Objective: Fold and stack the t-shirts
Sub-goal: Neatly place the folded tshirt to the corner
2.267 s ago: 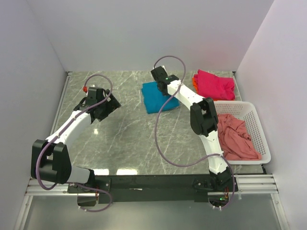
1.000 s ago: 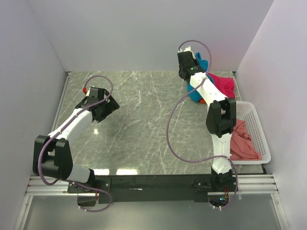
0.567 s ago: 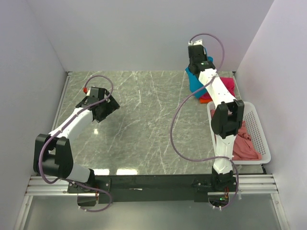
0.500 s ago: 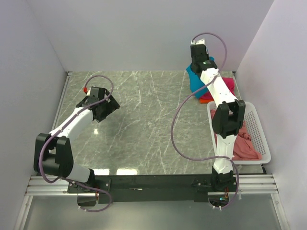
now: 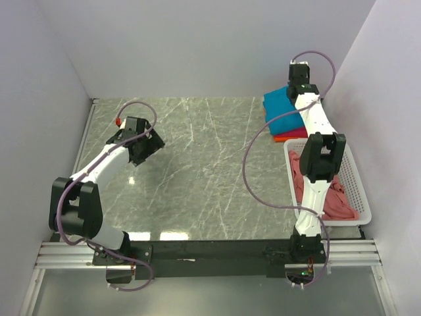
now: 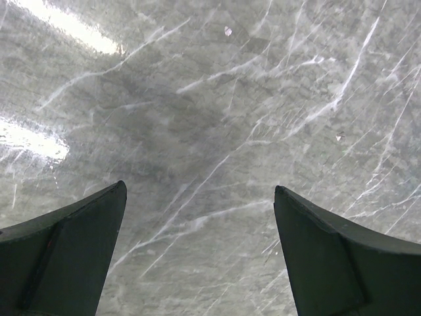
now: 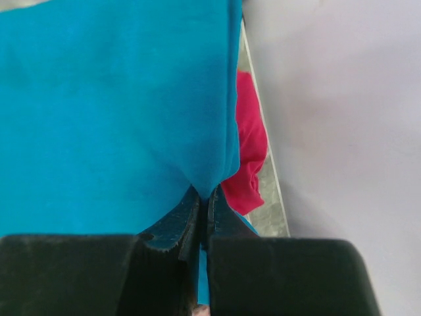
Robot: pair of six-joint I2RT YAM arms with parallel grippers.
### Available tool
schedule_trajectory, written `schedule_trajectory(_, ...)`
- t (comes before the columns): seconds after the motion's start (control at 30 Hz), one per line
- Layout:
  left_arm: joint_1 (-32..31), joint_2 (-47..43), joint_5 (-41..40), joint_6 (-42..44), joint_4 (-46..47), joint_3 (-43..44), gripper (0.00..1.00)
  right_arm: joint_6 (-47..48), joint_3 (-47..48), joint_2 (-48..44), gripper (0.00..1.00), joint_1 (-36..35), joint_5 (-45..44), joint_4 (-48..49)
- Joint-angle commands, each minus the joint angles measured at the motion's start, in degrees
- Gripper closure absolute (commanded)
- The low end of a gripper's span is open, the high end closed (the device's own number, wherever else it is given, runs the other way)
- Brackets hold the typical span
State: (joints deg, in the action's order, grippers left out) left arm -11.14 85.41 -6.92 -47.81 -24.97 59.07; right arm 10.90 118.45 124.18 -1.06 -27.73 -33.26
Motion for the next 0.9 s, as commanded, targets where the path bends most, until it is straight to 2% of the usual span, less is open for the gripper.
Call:
schedule_trajectory(0.0, -0.2, 0.46, -1.43, -0.35, -0.43, 3.07, 0.01, -0.44, 4.67, 3.08, 1.0, 2.71, 2.14, 2.58)
schedule_trajectory(0.3, -0.29, 0.82, -1.52, -0.7, -1.04, 4.04, 0.01, -2.46, 10.91, 12.22, 1.0, 7.03, -1.28, 4.78)
schedule_trajectory(0.33, -0.29, 0.64, -1.52, -0.79, -1.04, 4.12, 0.01, -2.98, 11.01, 12.4, 0.92, 7.3, -1.71, 4.69)
schedule_trajectory(0.43, -0.29, 0.11, -1.69, -1.06, -1.57, 4.74, 0.01, -3.86, 9.26, 11.09, 0.49, 7.3, -2.07, 5.21)
schedule_trajectory(0.53, -0.64, -0.94, -2.05, -1.23, -2.27, 5.88, 0.01, -5.35, 6.88, 7.84, 0.23, 7.21, -1.45, 5.31)
schedule_trajectory(0.8, -1.17, -7.17, -3.8, -1.85, -4.2, 8.43, 0.01, -10.71, 1.87, -5.06, 0.19, 3.27, -4.35, 1.98)
schedule_trajectory(0.87, -1.34, -9.02, -4.59, -2.46, -4.3, 8.08, 0.01, -16.59, -0.22, -8.5, 0.19, 2.03, -6.02, -2.33)
